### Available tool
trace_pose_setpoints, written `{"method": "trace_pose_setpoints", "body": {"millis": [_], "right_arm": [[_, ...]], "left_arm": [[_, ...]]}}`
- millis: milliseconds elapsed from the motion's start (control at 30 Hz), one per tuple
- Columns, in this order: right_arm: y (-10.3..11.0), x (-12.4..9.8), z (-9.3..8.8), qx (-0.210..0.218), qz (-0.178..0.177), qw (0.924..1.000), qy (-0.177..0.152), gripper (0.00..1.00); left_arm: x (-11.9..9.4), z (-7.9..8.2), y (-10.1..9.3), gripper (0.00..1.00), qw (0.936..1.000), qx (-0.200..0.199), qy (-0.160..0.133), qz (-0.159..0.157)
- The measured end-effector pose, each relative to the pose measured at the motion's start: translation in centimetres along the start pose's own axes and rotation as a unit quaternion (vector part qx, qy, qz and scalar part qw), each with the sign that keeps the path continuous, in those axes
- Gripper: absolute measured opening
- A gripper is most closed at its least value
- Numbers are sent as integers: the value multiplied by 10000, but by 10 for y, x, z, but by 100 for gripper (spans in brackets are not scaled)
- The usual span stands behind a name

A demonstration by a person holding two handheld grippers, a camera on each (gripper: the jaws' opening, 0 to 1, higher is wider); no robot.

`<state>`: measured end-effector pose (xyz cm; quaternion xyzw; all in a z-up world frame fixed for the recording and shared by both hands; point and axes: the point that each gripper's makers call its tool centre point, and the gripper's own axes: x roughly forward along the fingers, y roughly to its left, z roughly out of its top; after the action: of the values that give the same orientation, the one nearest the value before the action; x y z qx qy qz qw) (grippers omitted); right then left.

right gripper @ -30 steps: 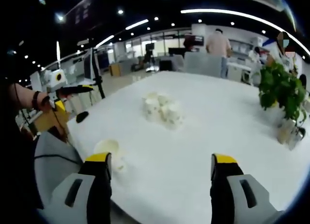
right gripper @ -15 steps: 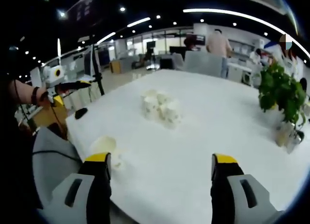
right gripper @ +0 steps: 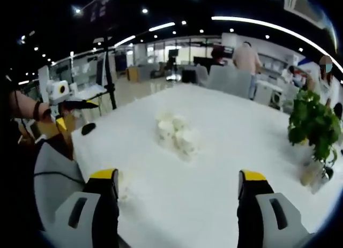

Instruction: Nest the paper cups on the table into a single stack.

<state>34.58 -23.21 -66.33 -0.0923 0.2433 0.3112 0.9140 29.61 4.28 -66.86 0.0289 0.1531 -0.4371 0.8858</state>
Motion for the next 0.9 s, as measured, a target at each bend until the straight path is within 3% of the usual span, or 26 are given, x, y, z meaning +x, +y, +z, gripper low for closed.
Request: {"method": "trace_pose_setpoints", "body": {"millis": [100, 200, 400, 533, 733, 900], "right_arm": [[-5, 3, 13, -155, 36, 9999, -66, 88], [-16, 6, 23, -574, -134, 9983, -43, 89], [-22, 16, 28, -403, -25, 9991, -100, 97], [-22, 24, 30, -639, -39, 9979, -118, 100], [-19, 39, 29, -592, 96, 9981, -121, 100], [-18, 52, 23, -256, 223, 9993, -133, 100]], "left_arm": [[0, -1, -1, 98, 10000, -6, -10, 2], [0, -3, -2, 98, 10000, -8, -15, -20], [1, -1, -3, 98, 10000, 70, -41, -32], [4, 0, -5, 98, 9999, 83, -68, -84], [7, -6, -2, 98, 10000, 8, -30, -84], [9, -9, -2, 98, 9999, 12, 20, -111]]}}
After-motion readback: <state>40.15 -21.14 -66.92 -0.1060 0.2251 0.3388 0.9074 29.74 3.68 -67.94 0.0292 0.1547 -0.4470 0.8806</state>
